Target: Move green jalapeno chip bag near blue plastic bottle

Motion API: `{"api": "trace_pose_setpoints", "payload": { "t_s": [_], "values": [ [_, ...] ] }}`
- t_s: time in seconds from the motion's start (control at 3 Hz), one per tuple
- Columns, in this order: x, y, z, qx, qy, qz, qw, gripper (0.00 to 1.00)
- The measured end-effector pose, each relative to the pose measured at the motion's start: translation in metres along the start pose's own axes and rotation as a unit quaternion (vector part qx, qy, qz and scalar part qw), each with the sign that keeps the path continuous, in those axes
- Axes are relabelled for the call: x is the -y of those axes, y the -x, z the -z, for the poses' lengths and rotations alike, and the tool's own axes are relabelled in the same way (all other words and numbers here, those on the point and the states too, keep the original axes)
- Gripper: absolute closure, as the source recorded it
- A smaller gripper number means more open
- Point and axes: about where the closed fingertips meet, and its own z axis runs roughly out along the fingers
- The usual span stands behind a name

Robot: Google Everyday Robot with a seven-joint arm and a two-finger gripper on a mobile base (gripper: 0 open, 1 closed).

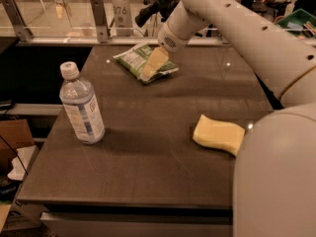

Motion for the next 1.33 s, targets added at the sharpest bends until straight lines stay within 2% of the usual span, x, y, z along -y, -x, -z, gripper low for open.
{"api": "trace_pose_setpoints", "payload": {
  "t_s": [0.33, 1.0, 1.33],
  "values": [
    [-0.006, 0.007, -0.013, -0.005, 0.009, 0.005, 0.9999, 0.0],
    [-0.01, -0.002, -0.036, -0.03, 0.017, 0.01, 0.9994, 0.0],
    [-0.006, -0.011, -0.04, -0.042, 0.013, 0.011, 0.999, 0.16]
  ]
}}
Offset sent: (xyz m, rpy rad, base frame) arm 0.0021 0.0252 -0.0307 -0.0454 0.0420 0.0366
